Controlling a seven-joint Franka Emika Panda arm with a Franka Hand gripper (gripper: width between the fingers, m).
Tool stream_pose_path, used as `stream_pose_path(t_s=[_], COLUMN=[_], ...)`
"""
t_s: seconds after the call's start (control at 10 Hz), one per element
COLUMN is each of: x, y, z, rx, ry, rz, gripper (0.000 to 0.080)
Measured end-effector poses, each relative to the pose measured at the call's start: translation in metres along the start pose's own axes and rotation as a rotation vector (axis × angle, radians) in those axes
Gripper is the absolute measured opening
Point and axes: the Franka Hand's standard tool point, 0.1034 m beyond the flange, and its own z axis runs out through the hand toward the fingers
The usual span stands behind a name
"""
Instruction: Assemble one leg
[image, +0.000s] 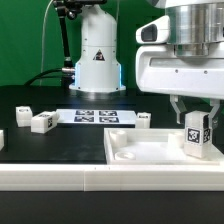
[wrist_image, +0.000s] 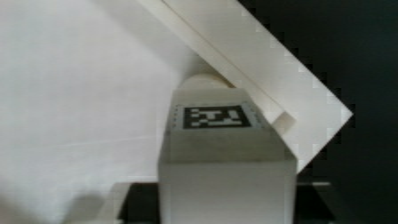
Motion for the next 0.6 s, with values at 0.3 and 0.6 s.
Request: stream_pose_path(t_s=[0.3, 0.6], x=[-0.0015, -0.0050], y=[-0.0007, -0.0045], z=[-0.0019, -0.0049], rx=[-0.017, -0.025], ry=[-0.010, -0.026], rz=[-0.154, -0.474], gripper=[0.0576, 0.0645])
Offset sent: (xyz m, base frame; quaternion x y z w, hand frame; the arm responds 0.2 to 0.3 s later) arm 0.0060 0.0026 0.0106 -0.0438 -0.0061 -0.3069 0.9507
